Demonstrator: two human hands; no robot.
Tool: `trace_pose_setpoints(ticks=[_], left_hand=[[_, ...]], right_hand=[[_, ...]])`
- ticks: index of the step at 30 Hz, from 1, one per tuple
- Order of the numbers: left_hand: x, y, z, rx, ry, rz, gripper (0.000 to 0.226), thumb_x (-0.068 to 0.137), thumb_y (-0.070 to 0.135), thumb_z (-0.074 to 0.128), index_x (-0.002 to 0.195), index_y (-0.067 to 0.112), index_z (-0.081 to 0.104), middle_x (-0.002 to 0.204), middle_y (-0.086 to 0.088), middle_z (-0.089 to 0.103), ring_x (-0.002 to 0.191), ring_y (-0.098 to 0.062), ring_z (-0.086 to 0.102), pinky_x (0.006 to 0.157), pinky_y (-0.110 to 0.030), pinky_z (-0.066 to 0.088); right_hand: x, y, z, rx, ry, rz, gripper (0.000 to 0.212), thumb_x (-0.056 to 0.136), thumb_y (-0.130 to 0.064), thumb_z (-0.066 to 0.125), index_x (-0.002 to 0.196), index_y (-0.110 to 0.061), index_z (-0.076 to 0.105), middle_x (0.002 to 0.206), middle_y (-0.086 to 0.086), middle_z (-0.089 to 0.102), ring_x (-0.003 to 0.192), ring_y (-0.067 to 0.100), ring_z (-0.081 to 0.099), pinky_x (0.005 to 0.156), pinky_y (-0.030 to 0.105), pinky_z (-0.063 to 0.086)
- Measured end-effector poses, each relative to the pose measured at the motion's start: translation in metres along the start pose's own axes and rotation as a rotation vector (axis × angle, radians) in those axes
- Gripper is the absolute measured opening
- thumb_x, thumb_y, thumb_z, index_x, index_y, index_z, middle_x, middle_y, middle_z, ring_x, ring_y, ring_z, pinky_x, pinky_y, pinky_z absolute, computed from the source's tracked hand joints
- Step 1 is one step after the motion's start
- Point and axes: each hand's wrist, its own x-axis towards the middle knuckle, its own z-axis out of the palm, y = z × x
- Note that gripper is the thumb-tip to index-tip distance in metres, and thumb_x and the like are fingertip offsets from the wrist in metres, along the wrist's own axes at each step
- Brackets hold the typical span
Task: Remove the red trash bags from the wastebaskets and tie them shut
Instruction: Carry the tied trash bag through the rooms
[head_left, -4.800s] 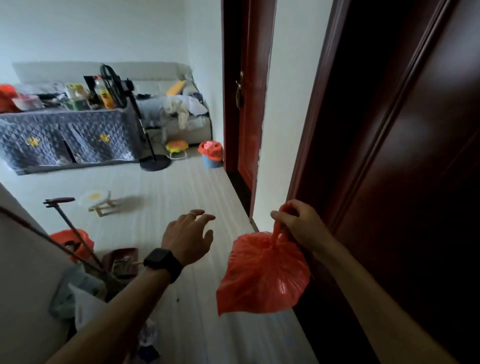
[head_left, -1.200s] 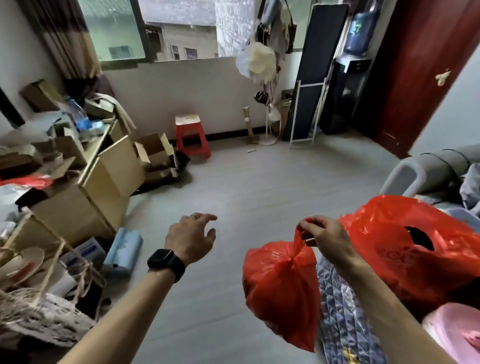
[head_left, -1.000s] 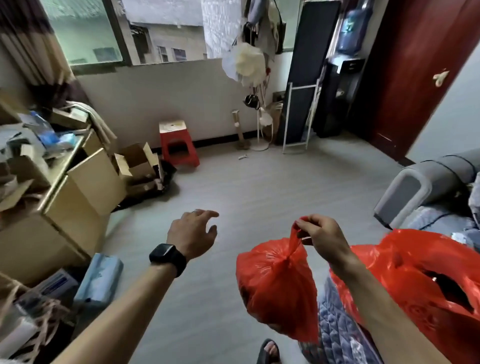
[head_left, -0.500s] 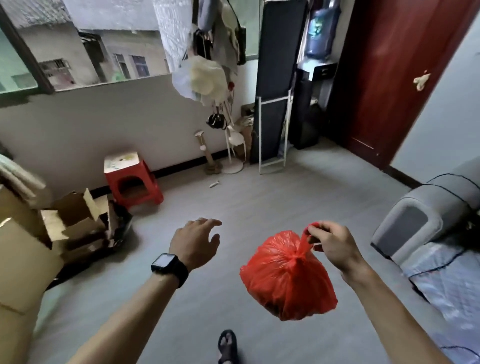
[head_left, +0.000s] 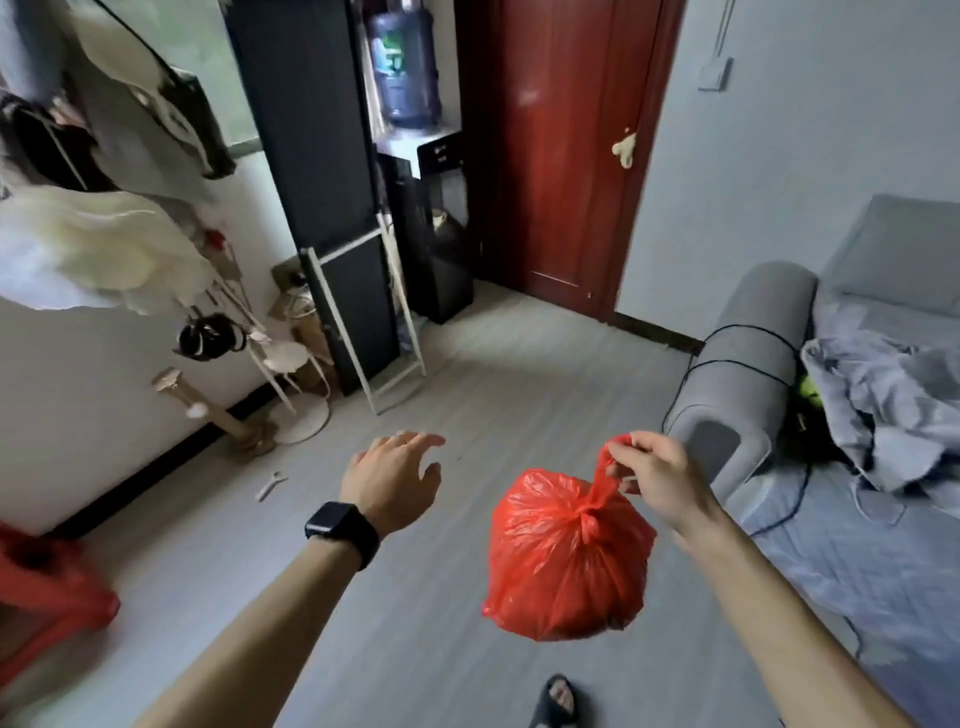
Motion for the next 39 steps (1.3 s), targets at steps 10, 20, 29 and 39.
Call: trace_pose_setpoints(ticks=[10,20,29,39], left_hand=[[0.317,0.071,0.018,0.021,-0.046,0.135,0.041,0.094,0.042,0.045,0.134,0.039,0.050,0.132,0.007,0.059,0.122,-0.022,0.052,0.097,-0.037,0.044],[0.607,0.131,0.046,-0.016,-0.097,0.254,0.041,0.091,0.037,0.044,0.132,0.040,0.050,0.132,0.010,0.058,0.121,-0.021,0.052,0.094,-0.036,0.044],[0.868,0.199,0.061,-0.064,-0.215,0.414,0.042,0.094,0.038,0.044,0.136,0.039,0.049,0.140,0.008,0.053,0.128,-0.018,0.048,0.104,-0.038,0.037],[1.085,0.313,0.130,-0.037,-0.300,0.533,0.043,0.094,0.039,0.044,0.136,0.038,0.048,0.139,0.007,0.053,0.130,-0.017,0.044,0.108,-0.038,0.033]], right_hand=[[0.270,-0.046,-0.059,-0.034,0.095,0.047,0.042,0.063,-0.046,0.060,0.069,-0.005,0.065,0.059,0.001,0.066,0.061,0.017,0.058,0.067,0.039,0.045],[0.516,-0.070,-0.125,0.001,0.279,0.124,0.022,0.089,-0.014,0.064,0.071,-0.004,0.068,0.067,0.005,0.066,0.071,0.018,0.062,0.065,0.033,0.048],[0.722,-0.099,-0.191,0.149,0.513,0.230,0.008,0.094,-0.004,0.061,0.087,-0.007,0.065,0.070,0.006,0.062,0.062,0.012,0.057,0.045,0.013,0.043],[0.940,-0.067,-0.279,0.205,0.569,0.365,0.015,0.090,-0.006,0.062,0.076,-0.013,0.065,0.063,0.007,0.063,0.061,0.023,0.053,0.051,0.028,0.039]])
